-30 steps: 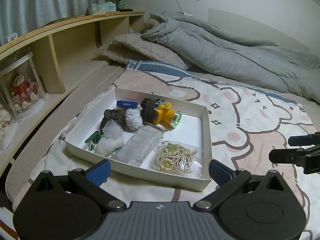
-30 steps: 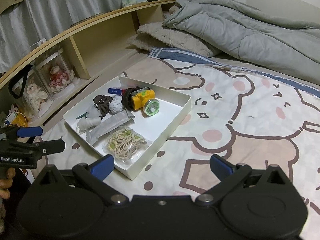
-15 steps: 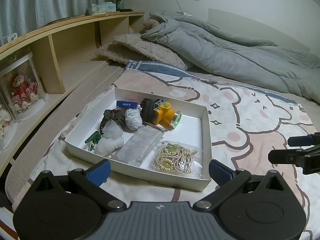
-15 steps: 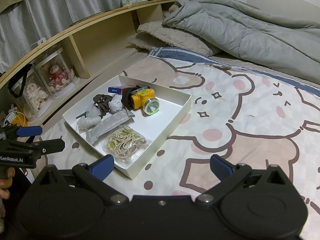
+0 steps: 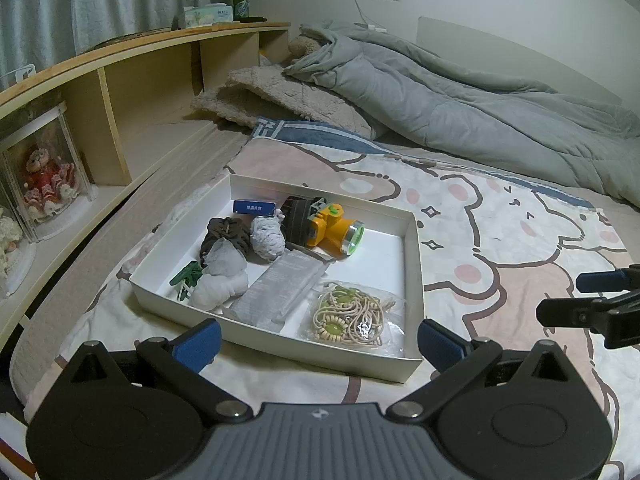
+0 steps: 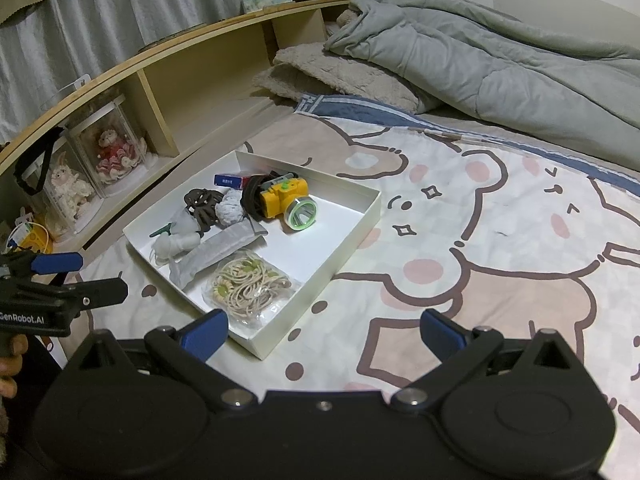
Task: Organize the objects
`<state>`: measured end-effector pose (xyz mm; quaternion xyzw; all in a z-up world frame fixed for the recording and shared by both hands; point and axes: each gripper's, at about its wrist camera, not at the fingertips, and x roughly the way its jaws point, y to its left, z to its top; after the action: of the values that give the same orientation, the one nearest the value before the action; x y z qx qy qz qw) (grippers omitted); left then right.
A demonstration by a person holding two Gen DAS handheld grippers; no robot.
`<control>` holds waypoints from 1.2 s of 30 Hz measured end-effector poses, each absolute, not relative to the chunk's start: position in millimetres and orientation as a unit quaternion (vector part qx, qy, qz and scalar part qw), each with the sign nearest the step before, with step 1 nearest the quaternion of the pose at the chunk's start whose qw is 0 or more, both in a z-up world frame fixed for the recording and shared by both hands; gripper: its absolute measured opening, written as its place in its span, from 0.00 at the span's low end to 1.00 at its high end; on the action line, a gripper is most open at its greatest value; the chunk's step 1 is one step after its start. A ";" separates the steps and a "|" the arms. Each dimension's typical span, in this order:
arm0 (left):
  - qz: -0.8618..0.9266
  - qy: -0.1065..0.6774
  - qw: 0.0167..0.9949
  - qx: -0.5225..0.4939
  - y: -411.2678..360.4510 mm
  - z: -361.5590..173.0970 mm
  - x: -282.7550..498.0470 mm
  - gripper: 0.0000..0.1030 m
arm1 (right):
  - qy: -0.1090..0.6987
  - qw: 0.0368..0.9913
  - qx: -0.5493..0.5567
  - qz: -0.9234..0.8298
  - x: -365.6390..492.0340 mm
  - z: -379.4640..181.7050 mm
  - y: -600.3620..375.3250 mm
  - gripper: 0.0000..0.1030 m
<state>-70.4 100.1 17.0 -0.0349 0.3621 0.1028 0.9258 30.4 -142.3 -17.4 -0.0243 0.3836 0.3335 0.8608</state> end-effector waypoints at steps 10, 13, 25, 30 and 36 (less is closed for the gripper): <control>0.104 0.363 0.925 -0.035 99.3 16.0 -70.9 1.00 | 0.384 0.861 -0.025 0.332 31.6 -16.8 -142.7 1.00; 0.104 0.363 0.925 -0.035 99.5 16.0 -70.7 1.00 | 0.384 0.861 -0.025 0.332 32.0 -16.8 -142.5 1.00; 0.106 0.364 0.925 -0.035 99.2 15.1 -71.0 1.00 | 0.385 0.861 -0.026 0.332 32.8 -17.4 -142.9 1.00; 0.106 0.364 0.925 -0.035 98.8 15.2 -71.0 1.00 | 0.385 0.860 -0.026 0.332 32.9 -17.3 -143.0 1.00; 0.107 0.364 0.924 -0.037 100.0 15.4 -71.3 1.00 | 0.386 0.860 -0.026 0.333 33.0 -18.5 -143.6 1.00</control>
<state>-71.3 100.0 15.4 -0.0371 0.3643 0.1071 0.9244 33.0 -143.6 -18.5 -0.0261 0.3860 0.3327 0.8600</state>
